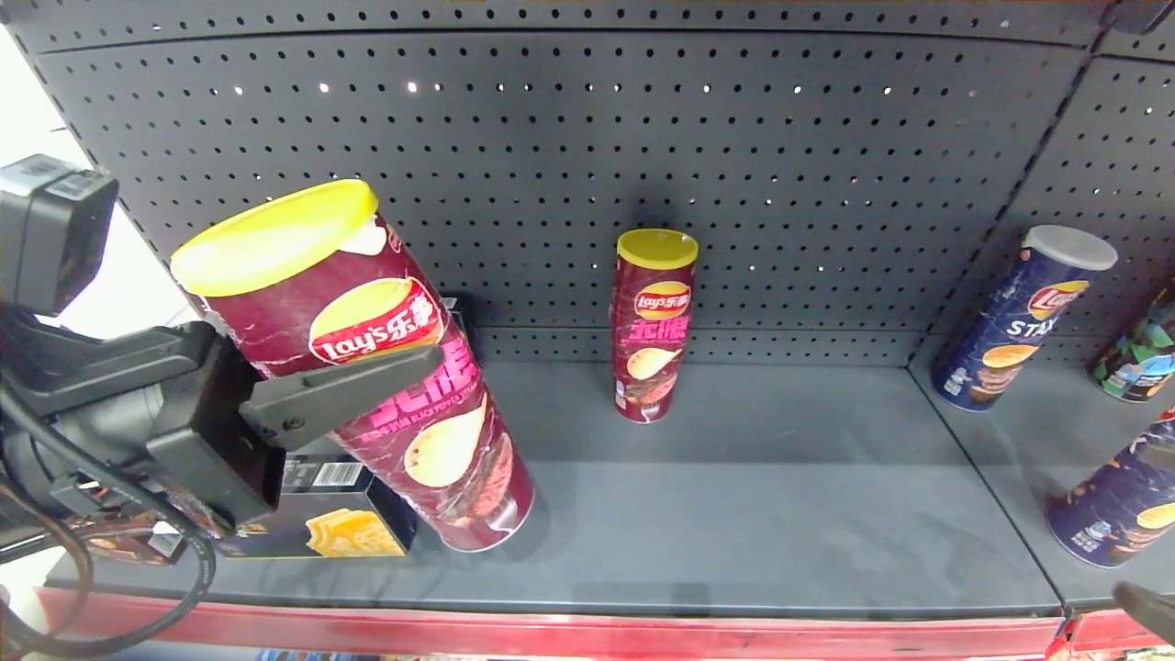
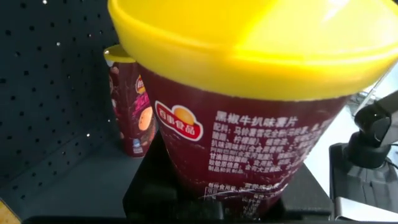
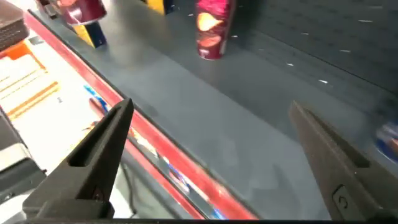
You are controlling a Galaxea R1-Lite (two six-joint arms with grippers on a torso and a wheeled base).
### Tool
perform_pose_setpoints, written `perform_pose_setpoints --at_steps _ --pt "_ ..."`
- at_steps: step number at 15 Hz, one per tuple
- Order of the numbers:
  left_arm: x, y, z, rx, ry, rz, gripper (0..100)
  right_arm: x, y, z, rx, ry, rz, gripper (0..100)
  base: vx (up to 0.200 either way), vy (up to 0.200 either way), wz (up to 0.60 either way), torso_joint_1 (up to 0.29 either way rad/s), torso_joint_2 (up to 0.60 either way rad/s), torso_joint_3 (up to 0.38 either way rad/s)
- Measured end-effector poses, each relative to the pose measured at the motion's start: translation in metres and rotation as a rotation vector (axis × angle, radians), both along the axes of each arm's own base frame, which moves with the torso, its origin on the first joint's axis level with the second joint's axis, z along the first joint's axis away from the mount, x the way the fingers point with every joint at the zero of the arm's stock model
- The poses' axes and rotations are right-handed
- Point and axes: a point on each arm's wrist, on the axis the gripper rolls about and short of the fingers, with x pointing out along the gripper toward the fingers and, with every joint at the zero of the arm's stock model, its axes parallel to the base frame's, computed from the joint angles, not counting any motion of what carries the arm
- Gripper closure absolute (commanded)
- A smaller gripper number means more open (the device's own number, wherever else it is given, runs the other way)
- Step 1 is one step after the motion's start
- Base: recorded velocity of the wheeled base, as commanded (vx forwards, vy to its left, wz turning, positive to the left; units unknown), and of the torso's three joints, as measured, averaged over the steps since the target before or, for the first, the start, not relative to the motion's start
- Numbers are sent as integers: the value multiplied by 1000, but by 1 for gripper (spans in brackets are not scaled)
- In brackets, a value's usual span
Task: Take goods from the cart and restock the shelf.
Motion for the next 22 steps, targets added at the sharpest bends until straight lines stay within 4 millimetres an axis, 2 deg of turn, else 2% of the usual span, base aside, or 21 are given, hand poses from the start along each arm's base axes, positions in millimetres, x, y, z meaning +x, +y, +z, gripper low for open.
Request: perform_pose_setpoints --at_steps 4,7,12,14,16,18,22 --pt "0 -4 0 -25 76 -35 100 59 32 6 29 -8 -14 0 0 0 0 0 0 0" --pt "0 -6 -1 -25 81 -40 100 97 61 2 44 16 -5 0 0 0 0 0 0 0" --pt "8 -6 3 -33 82 -33 100 159 88 0 48 -12 -42 0 0 0 0 0 0 0" --pt "10 -7 5 -39 92 -36 100 189 99 -13 59 -41 -42 0 0 0 0 0 0 0" --pt "10 -7 3 -38 98 -38 100 220 107 -22 74 -64 75 0 0 0 0 0 0 0" --pt "10 -8 2 -37 102 -42 100 242 108 -27 81 -75 206 0 0 0 0 0 0 0" --pt "11 -9 3 -37 101 -47 100 270 104 -33 73 -107 476 0 0 0 0 0 0 0"
